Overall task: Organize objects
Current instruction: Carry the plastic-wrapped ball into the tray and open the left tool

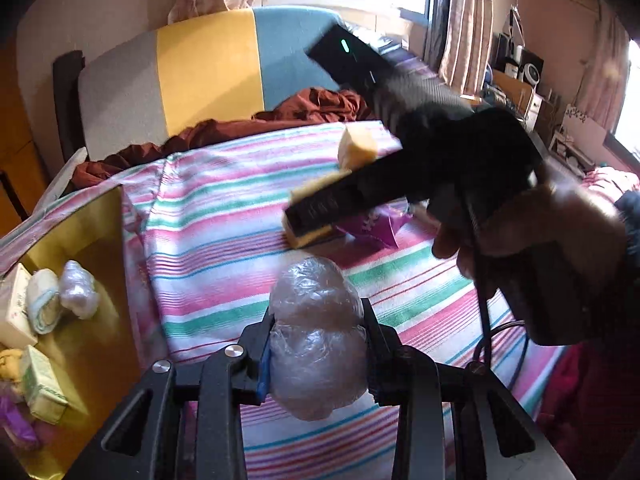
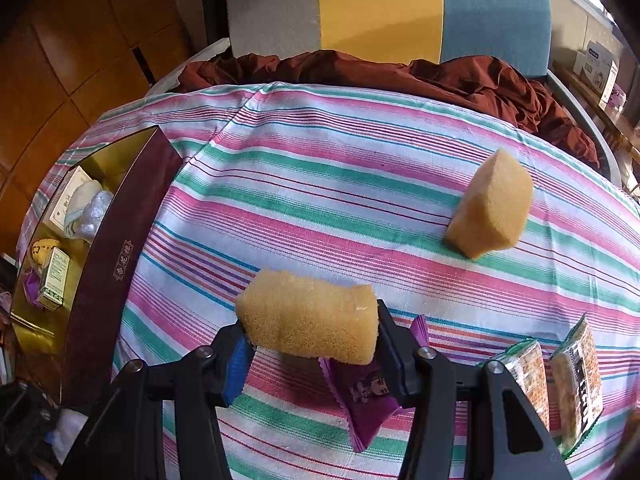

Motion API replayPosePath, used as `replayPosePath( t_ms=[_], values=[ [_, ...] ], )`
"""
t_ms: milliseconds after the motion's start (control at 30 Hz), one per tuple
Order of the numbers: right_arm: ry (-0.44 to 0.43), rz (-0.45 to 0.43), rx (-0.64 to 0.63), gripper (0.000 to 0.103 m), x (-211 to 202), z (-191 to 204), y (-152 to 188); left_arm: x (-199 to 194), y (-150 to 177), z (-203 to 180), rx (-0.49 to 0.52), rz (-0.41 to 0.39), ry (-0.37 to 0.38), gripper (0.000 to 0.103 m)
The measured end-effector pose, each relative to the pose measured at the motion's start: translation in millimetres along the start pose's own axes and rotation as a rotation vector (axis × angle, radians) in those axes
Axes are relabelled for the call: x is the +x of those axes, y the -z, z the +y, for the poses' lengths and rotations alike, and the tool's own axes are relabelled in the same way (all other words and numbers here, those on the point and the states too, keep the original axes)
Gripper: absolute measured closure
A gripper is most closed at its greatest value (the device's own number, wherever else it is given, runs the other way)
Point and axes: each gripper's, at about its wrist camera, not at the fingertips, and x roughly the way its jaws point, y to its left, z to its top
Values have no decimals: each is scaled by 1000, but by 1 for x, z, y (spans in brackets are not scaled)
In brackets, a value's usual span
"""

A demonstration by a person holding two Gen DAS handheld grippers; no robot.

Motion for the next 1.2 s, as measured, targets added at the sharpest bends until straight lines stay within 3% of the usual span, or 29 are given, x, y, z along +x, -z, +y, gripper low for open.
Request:
replayPosePath(
  t_ms=[133, 267, 467, 600, 900, 1000, 1067, 1200],
  values=[
    [9, -2, -8, 49, 0, 1, 1, -27, -3, 31, -48, -43, -22, 67],
    [26, -2, -23, 49, 1, 4, 2, -49, 0, 87, -131, -78, -86, 67],
    [63, -2, -53, 49, 2, 10, 4, -87, 31, 170, -293, -87, -253, 67],
    [77, -2, -65, 49, 3, 12, 5, -89, 54, 208, -371, -54, -340, 67],
    [109, 10, -88, 48, 6, 15, 8, -74, 82, 228, -437, 18, -380, 66],
    [114, 14, -92, 48, 7, 15, 9, -71, 85, 232, -448, 34, -375, 61],
    [116, 13, -93, 48, 7, 15, 9, -71, 88, 237, -477, 41, -356, 51],
    [123, 9, -91, 48, 6, 18, 9, -74, 86, 236, -481, 35, -358, 51]
  ],
)
